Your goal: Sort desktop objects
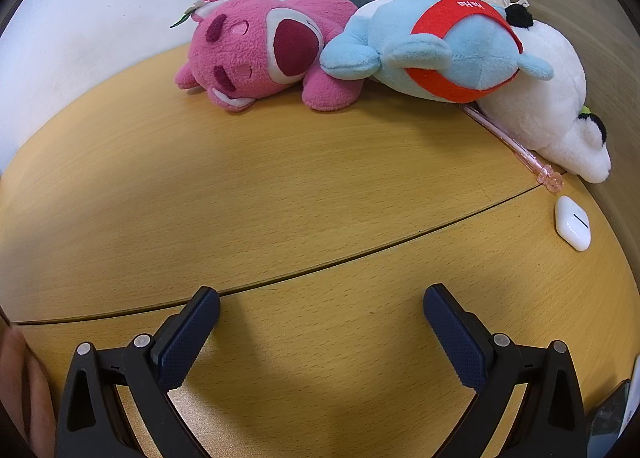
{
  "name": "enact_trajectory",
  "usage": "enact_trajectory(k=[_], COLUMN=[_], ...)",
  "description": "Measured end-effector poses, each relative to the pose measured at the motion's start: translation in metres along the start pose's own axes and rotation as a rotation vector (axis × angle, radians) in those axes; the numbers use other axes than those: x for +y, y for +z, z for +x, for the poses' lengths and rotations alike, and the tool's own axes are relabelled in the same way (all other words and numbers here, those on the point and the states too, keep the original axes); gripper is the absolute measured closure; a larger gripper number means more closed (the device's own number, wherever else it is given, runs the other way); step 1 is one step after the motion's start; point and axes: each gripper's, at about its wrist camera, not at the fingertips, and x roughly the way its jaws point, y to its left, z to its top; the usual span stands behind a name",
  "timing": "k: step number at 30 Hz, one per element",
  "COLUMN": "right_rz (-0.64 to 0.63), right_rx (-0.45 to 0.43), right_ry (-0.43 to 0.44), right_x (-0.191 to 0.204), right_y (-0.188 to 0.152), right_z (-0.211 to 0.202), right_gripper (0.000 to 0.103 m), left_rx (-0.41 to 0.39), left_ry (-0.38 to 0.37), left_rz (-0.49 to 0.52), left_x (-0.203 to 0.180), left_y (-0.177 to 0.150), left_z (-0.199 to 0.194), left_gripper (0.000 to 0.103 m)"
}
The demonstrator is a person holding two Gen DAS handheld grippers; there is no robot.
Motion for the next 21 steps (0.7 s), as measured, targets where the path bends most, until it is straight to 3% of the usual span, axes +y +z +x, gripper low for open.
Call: enact_trajectory(k=[21], right_rz=[0.002], right_rx=[0.001], right_ry=[-0.001], right_x=[0.0004], right_y=[0.0006], right_z=[0.0028], right_gripper=[0.0], left_rx=[0.0], left_ry=[0.0], left_rz=[-0.001], left_x=[-0.0002], left_y=[0.0001], left_z=[0.0002], left_gripper=[0.0])
